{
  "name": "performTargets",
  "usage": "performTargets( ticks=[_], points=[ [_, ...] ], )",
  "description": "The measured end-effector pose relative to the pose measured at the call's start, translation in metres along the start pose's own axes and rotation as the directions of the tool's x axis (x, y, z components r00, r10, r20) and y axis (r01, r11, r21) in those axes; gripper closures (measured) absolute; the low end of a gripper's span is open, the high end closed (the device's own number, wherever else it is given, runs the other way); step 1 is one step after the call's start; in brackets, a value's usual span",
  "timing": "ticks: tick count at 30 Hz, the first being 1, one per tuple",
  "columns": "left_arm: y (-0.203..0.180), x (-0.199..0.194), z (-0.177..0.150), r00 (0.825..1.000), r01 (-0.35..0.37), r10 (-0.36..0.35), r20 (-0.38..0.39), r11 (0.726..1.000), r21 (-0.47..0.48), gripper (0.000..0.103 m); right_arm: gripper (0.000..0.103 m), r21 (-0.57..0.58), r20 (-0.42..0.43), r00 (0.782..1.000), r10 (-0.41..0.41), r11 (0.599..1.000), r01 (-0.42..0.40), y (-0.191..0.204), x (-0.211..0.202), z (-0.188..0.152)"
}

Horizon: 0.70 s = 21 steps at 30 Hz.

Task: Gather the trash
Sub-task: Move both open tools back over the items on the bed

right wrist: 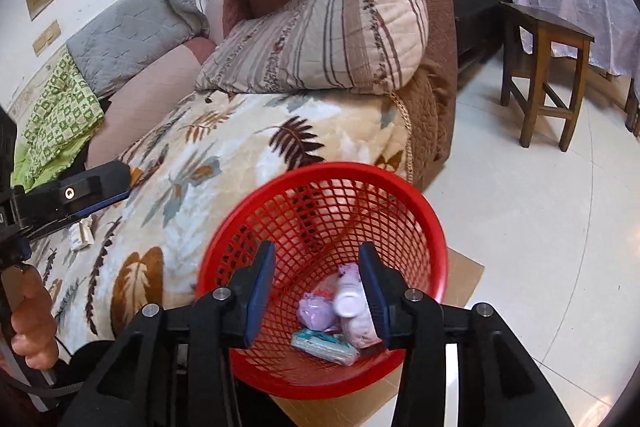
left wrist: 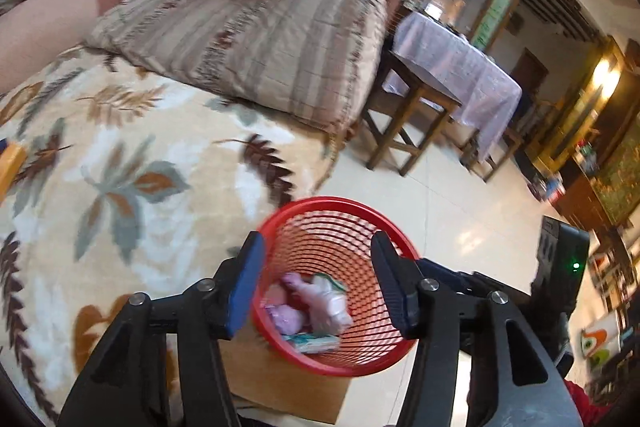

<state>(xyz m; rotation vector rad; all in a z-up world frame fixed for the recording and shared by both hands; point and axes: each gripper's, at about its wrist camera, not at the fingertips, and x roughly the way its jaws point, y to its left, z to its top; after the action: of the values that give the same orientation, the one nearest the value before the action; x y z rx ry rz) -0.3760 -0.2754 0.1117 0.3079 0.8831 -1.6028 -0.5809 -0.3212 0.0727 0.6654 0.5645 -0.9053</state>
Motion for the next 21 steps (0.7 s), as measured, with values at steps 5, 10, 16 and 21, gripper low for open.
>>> performTargets(
  ticks=[5,10,16,21],
  points=[
    [0.051,-0.042,-0.008,0.991,-0.111,0.119,0.054,0.985,-0.129,0.04,0.057,-0.078,0.028,0.996,0.09,0.993,-0.088,0.042,-0.005,0.009],
    [0.113,-0.095,-0.028,0.952,-0.271,0.299,0.071,0.927,-0.26,0.04,0.057,-0.201,0.011,0.985,0.173,0.965,-0.167,0.104,0.002,0.015],
    [0.19,-0.154,-0.067,0.879,-0.409,0.475,0.046,0.8,-0.439,0.04,0.057,-0.33,-0.034,0.967,0.254,0.91,-0.251,0.178,0.021,0.023],
    [0.256,-0.194,-0.099,0.787,-0.497,0.617,0.003,0.636,-0.59,0.04,0.056,-0.354,-0.088,0.949,0.303,0.881,-0.314,0.23,0.043,0.033]
  ],
)
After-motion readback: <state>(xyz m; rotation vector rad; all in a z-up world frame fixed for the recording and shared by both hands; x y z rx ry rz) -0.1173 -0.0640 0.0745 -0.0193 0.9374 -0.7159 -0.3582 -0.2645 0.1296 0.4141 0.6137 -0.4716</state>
